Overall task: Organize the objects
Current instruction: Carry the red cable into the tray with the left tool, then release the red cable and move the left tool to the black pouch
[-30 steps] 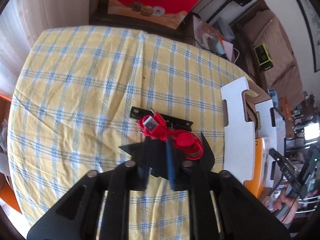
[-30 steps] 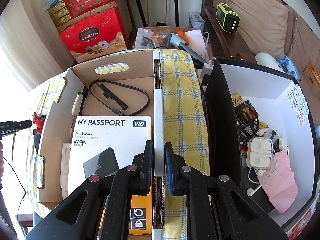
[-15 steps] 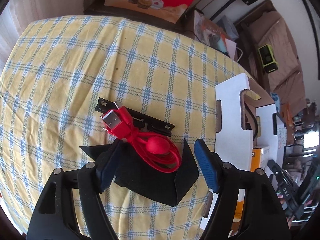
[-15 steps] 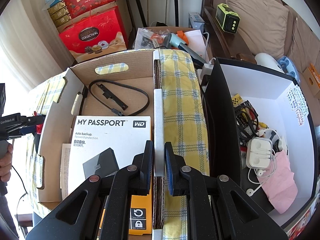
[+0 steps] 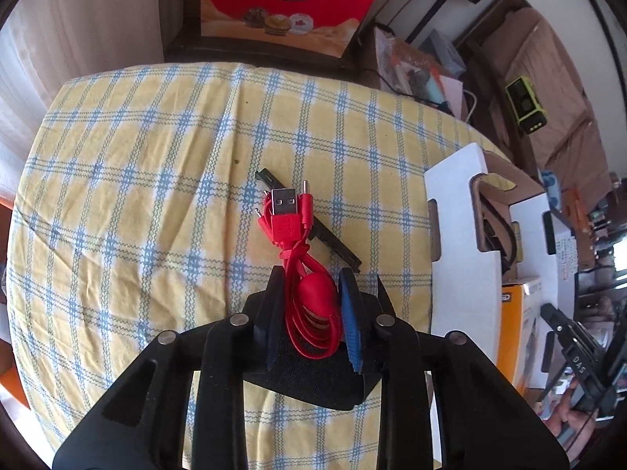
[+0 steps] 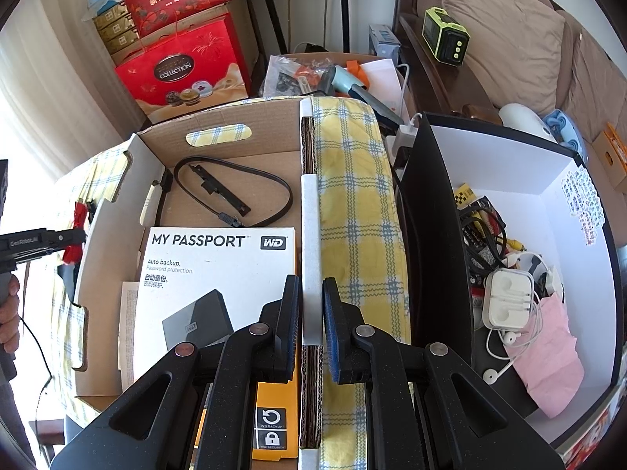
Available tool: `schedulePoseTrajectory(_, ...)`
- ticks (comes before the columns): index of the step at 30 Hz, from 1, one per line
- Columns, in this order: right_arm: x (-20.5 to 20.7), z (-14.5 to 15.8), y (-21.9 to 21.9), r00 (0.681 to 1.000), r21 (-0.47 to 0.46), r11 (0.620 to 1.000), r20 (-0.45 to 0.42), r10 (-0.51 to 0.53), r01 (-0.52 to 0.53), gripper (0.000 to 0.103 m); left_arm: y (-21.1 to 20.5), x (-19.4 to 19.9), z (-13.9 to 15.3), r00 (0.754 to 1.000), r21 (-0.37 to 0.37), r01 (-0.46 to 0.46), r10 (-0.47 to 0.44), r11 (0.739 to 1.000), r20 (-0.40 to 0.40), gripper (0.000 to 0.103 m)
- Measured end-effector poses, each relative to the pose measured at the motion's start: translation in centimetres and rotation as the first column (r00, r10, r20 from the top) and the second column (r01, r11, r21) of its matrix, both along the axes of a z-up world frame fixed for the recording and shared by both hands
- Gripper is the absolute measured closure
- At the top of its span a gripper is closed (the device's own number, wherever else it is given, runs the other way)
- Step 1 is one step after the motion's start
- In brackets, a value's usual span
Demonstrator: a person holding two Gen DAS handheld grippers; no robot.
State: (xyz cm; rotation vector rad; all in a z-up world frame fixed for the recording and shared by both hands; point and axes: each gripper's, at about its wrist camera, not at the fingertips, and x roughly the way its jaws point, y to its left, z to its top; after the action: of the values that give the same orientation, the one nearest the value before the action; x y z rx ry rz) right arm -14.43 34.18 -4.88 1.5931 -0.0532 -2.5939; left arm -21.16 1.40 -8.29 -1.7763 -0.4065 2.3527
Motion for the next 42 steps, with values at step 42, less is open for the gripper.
schedulePoseTrajectory(42,0.0,-0.1,0.0,1.0,0.004,1.0,0.005,-0.001,0.001,0.091,12.2,8.0,6.9,0.922,0.032,0.384,-0.381,0.923,-0.07,0.059)
